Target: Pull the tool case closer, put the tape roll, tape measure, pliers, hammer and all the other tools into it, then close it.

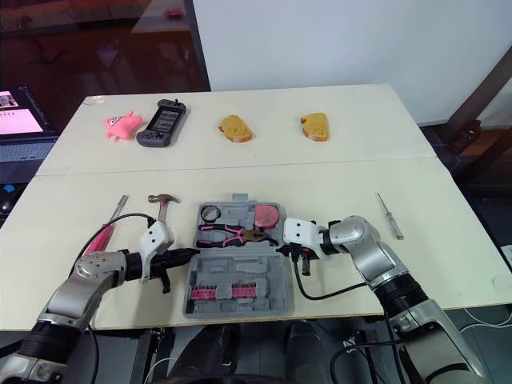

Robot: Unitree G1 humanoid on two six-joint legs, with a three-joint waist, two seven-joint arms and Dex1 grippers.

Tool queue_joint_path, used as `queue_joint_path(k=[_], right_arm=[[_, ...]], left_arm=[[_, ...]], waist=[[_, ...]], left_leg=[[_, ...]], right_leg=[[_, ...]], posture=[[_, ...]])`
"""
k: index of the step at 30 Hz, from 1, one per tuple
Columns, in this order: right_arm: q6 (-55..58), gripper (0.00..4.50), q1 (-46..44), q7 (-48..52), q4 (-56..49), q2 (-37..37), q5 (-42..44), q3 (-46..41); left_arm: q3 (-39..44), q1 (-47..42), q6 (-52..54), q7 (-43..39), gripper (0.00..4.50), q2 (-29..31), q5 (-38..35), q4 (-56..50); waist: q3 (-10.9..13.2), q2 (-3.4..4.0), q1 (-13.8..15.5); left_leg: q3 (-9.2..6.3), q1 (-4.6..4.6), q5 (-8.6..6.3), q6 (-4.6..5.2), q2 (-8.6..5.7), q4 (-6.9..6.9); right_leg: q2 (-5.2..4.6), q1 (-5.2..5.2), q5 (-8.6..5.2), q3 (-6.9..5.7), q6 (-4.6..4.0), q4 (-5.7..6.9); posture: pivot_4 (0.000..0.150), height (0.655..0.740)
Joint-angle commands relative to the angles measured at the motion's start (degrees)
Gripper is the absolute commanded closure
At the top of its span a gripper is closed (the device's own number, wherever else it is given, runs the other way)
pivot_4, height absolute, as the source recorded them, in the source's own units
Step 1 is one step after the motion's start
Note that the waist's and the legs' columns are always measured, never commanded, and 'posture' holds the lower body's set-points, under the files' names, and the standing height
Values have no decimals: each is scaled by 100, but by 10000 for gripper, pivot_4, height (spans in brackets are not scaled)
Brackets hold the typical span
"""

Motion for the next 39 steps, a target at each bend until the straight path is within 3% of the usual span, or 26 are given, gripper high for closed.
queue_joint_path(k=[1, 13, 22, 39], right_arm=[[-196, 45000, -250, -86, -58, 317, 86, 23], [-359, 45000, -543, -247, 477, 549, -79, 38], [-253, 45000, -401, -315, 412, 541, -110, 52], [71, 45000, -100, -269, -5, 401, -64, 12]], left_arm=[[-146, -179, -194, 20, 44368, -84, 60, -207], [-86, -367, -425, 217, 44368, -59, 330, 132], [-210, -624, -544, 388, 44368, -283, 515, 475], [-357, -372, -325, 166, 44368, -484, 403, 112]], waist=[[0, 0, -3], [0, 0, -2], [0, 0, -3], [-1, 0, 15]], left_leg=[[0, 0, 0, 0, 0, 0], [-1, 0, 2, -3, -1, -1], [-1, 4, 3, -5, -2, 0], [-3, 19, 3, -5, -5, -1]], right_leg=[[0, 0, 0, 0, 0, 0], [2, 0, 3, 0, 4, 2], [4, 3, 4, 0, 4, 5], [1, 20, 4, 0, 5, 4]], posture=[[1500, 7400], [1500, 7400], [1500, 7400], [1500, 7400]])
